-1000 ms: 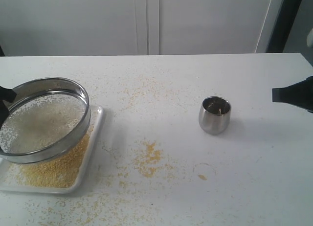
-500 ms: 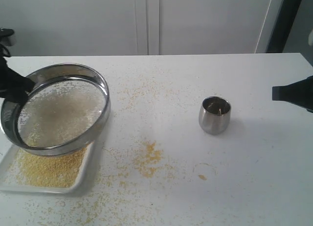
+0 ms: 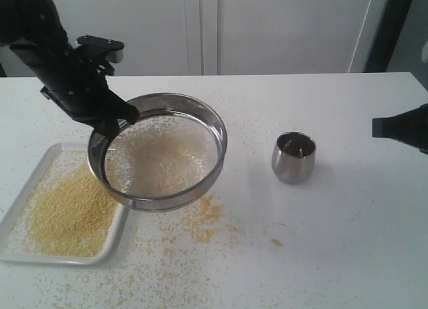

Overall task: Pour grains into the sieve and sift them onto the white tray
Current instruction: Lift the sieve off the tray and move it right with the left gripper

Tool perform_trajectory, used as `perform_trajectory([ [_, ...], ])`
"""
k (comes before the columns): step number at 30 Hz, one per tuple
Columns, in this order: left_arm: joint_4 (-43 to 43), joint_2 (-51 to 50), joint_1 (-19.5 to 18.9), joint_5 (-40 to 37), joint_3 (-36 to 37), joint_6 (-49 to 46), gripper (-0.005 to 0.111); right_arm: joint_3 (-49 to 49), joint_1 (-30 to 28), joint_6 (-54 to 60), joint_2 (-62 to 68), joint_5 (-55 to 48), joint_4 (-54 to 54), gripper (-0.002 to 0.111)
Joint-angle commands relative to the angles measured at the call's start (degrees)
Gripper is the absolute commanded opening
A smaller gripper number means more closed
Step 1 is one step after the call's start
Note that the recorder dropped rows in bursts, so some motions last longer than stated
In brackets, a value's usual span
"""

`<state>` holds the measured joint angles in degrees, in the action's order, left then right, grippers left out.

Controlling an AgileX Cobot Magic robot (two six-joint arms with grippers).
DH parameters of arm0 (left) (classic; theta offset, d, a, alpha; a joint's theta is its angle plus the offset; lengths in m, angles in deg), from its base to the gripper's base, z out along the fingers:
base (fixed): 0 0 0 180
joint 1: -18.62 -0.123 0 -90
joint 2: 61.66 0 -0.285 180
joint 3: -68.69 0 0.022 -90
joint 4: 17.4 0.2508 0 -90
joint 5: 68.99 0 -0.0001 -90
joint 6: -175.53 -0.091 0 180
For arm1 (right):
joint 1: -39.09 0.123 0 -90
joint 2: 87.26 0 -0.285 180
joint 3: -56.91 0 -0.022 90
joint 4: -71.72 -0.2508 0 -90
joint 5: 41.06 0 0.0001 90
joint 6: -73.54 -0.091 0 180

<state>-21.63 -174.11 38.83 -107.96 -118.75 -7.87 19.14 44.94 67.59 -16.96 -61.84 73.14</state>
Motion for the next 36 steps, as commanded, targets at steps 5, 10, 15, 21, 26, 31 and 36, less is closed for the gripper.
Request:
perform_trajectory([
  [5,-1.0,-6.4,4.2,-1.7,-5.9,4.7,0.0,-0.2,-0.3,-0.3,-0.4,0.7,0.2,0.0],
  [10,-1.9,-9.0,4.6,-1.5,-7.7,5.1,0.0,-0.2,-0.3,-0.3,-0.4,0.7,0.2,0.0],
  [15,-2.0,-10.4,4.6,-0.2,-8.7,6.4,0.0,-0.2,-0.3,-0.3,-0.4,0.8,0.2,0.0],
  [21,-2.9,-12.3,4.9,-0.1,-8.7,6.4,0.0,-0.2,-0.3,-0.3,-0.4,0.8,0.2,0.0],
  [26,-2.9,-13.9,5.9,2.2,-8.7,6.4,0.0,-0.2,-0.3,-0.3,-0.4,0.8,0.2,0.0],
  [31,-2.9,-15.3,6.5,3.6,-8.7,6.4,0.0,-0.2,-0.3,-0.3,-0.4,0.8,0.2,0.0],
  [36,-3.0,-16.7,6.5,3.4,-8.7,6.4,0.0,-0.2,-0.3,-0.3,-0.4,0.8,0.2,0.0],
])
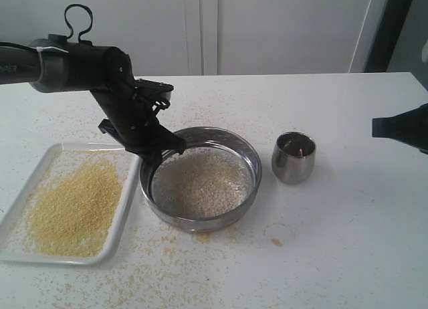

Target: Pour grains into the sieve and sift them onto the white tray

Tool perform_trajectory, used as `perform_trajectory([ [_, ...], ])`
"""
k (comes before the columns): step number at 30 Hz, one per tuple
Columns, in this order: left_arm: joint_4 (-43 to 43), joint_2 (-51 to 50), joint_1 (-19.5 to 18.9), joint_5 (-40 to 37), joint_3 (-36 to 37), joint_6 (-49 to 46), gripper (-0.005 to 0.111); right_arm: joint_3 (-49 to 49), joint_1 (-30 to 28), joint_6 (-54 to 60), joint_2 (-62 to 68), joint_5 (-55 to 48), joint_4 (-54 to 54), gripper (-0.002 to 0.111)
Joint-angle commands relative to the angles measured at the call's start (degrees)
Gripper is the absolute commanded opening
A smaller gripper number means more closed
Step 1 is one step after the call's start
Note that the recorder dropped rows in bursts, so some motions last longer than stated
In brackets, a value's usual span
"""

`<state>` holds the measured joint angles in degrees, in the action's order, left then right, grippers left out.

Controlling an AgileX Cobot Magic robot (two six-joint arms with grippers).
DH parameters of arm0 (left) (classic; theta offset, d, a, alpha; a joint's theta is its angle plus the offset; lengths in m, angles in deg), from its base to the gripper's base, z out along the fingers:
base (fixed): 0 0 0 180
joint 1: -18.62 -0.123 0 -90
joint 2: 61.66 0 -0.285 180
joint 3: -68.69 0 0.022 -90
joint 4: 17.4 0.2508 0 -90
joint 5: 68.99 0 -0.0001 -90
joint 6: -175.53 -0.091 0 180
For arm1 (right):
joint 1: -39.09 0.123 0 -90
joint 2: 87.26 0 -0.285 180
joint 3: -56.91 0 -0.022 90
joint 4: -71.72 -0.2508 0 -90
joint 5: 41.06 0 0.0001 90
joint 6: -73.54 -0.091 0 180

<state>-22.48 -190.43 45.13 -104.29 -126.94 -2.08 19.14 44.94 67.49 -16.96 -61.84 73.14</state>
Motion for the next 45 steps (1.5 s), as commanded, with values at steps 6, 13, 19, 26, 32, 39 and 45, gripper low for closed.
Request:
perform_trajectory([
  [6,-2.4,-1.4,0.4,-0.2,-0.5,0.5,0.0,-0.2,-0.3,-0.2,-0.4,0.8,0.2,0.0],
  [13,-2.4,-1.4,0.5,0.1,-0.5,0.2,0.043,-0.2,-0.3,-0.2,-0.4,0.8,0.2,0.0],
  [19,-2.4,0.4,0.5,-0.3,-0.5,0.5,0.08,-0.2,-0.3,-0.2,-0.4,0.7,0.2,0.0],
  [26,-2.3,4.2,0.5,-0.6,-0.5,0.5,0.074,-0.2,-0.3,-0.2,-0.4,0.7,0.2,0.0],
  [32,1.5,8.2,0.5,-5.1,-0.3,0.5,0.035,-0.2,-0.3,-0.2,-0.4,0.7,0.2,0.0],
  [39,6.6,15.7,0.4,-6.1,4.6,0.2,0.0,-0.2,-0.3,-0.2,-0.4,0.7,0.2,0.0],
  [45,7.1,21.5,0.4,-6.3,10.0,0.3,0.0,-0.2,-0.3,-0.2,-0.4,0.7,0.2,0.0],
])
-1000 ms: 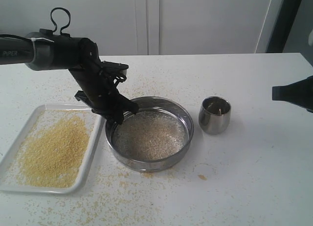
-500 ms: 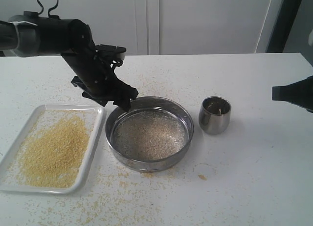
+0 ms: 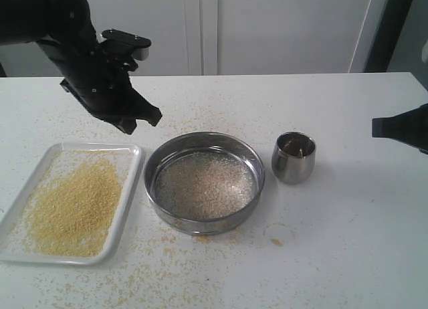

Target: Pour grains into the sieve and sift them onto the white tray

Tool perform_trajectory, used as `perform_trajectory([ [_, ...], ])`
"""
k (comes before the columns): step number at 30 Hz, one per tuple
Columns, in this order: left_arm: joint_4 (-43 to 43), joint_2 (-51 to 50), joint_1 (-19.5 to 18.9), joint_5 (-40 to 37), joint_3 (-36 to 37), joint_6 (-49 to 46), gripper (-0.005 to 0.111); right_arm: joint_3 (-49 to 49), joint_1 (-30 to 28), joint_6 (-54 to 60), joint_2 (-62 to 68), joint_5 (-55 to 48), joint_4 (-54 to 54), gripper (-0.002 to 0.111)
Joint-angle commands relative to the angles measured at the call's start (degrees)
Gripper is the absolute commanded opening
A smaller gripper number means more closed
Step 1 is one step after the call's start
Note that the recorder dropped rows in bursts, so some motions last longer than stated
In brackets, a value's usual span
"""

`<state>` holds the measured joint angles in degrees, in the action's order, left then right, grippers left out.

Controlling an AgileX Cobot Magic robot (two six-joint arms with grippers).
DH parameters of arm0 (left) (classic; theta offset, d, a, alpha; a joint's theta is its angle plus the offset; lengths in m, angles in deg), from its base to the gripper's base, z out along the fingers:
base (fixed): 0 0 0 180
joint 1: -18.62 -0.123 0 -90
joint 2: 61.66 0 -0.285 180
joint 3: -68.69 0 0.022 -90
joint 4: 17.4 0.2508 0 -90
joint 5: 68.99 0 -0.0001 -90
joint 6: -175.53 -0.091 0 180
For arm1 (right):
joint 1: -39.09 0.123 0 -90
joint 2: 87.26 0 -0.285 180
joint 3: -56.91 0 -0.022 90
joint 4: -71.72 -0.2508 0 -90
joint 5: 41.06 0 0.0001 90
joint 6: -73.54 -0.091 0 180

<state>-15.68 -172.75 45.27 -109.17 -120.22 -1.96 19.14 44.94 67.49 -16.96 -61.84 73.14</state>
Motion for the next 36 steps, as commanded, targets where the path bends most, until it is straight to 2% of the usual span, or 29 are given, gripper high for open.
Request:
perform_trajectory([
  [1,0.3,5.1,0.3,-1.4,4.5,0.5,0.0,-0.2,-0.3,-0.2,-0.4,0.7,0.2,0.0],
  [10,0.1,16.5,0.3,-1.5,15.2,0.7,0.0,-0.2,-0.3,-0.2,-0.4,0.7,0.2,0.0],
  [18,-1.7,23.4,0.3,-1.7,21.2,0.7,0.0,-0.2,-0.3,-0.2,-0.4,0.7,0.2,0.0],
  [29,-9.1,32.9,0.3,-2.2,32.3,0.7,0.0,-0.2,-0.3,-0.2,-0.4,0.7,0.2,0.0],
  [36,-10.6,34.6,0.3,-8.5,34.2,0.3,0.0,-0.2,-0.3,-0.2,-0.4,0.7,0.2,0.0],
])
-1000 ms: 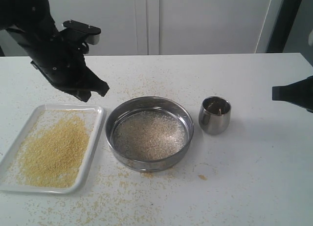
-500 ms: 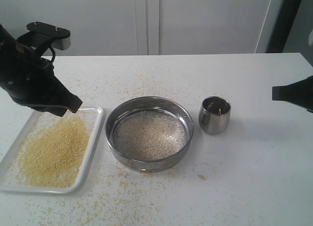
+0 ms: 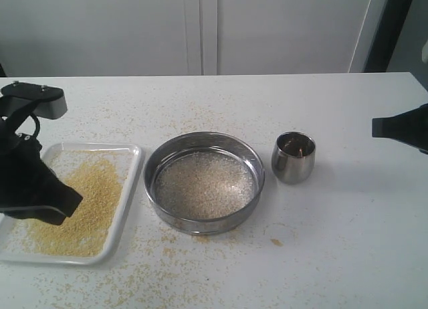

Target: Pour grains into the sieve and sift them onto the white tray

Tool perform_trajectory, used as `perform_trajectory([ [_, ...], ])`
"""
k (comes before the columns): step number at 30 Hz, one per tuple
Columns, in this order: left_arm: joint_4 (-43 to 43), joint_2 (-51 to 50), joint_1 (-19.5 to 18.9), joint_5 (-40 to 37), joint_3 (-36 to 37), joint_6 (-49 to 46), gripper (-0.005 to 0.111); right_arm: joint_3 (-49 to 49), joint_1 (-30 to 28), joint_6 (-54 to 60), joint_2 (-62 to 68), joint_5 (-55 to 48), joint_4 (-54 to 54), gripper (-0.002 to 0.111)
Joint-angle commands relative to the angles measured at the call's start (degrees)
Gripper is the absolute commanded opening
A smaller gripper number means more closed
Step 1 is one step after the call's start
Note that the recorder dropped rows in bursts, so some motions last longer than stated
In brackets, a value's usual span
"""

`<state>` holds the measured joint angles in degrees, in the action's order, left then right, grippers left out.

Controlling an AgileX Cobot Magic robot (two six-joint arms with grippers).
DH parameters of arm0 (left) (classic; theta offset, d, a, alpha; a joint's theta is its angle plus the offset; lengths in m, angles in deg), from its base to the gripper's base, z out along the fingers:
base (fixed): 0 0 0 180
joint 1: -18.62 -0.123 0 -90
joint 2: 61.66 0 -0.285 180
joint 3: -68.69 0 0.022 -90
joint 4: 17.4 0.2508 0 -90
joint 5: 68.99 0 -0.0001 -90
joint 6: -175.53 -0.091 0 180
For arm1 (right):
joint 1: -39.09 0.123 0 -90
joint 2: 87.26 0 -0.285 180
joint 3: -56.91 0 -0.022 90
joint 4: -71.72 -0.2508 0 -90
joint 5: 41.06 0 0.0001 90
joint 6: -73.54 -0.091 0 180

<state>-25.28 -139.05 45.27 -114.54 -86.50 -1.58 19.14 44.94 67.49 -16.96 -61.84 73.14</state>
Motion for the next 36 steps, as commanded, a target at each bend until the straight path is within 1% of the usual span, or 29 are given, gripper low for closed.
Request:
perform_trajectory([
  [1,-1.0,0.9,0.3,-3.2,0.5,-0.2,0.0,-0.2,-0.3,-0.2,-0.4,0.7,0.2,0.0],
  [4,-0.6,0.9,0.3,-4.1,0.5,-2.9,0.0,-0.2,-0.3,-0.2,-0.4,0.7,0.2,0.0],
  [7,-0.6,0.9,0.3,-5.0,0.5,-8.1,0.0,-0.2,-0.3,-0.2,-0.4,0.7,0.2,0.0],
  [9,-0.5,1.6,0.3,-4.7,0.5,-9.4,0.0,-0.2,-0.3,-0.2,-0.4,0.7,0.2,0.0],
  [14,2.3,8.9,0.3,2.6,2.2,-9.4,0.0,-0.2,-0.3,-0.2,-0.4,0.7,0.2,0.0],
  [15,2.8,12.0,0.3,4.1,3.1,-9.4,0.0,-0.2,-0.3,-0.2,-0.4,0.7,0.2,0.0],
  [18,3.0,16.6,0.3,5.5,5.1,-12.2,0.0,-0.2,-0.3,-0.2,-0.4,0.7,0.2,0.0],
  [19,3.0,18.0,-0.3,5.7,6.0,-13.2,0.0,-0.2,-0.3,-0.2,-0.4,0.7,0.2,0.0],
  [21,3.0,22.5,-2.7,5.8,8.5,-13.2,0.0,-0.2,-0.3,-0.2,-0.4,0.7,0.2,0.0],
  [24,3.0,28.3,-8.8,12.7,13.5,-13.2,0.0,-0.2,-0.3,-0.2,-0.4,0.7,0.2,0.0],
  [26,2.9,32.2,-11.0,16.5,16.5,-13.2,0.0,-0.2,-0.3,-0.2,-0.4,0.7,0.2,0.0],
  [28,2.9,36.3,-12.1,19.7,19.5,-13.2,0.0,-0.2,-0.3,-0.2,-0.4,0.7,0.2,0.0],
  [30,2.9,39.8,-12.3,23.0,21.9,-14.0,0.0,-0.2,-0.3,-0.2,-0.4,0.7,0.2,0.0],
  [33,2.4,44.8,-13.1,24.5,24.0,-14.1,0.0,-0.2,-0.3,-0.2,-0.4,0.7,0.2,0.0],
  [34,2.4,46.8,-14.2,24.5,24.9,-14.1,0.0,-0.2,-0.3,-0.2,-0.4,0.7,0.2,0.0],
  [36,2.4,47.5,-15.8,24.4,25.6,-13.3,0.0,-0.2,-0.3,-0.2,-0.4,0.7,0.2,0.0],
])
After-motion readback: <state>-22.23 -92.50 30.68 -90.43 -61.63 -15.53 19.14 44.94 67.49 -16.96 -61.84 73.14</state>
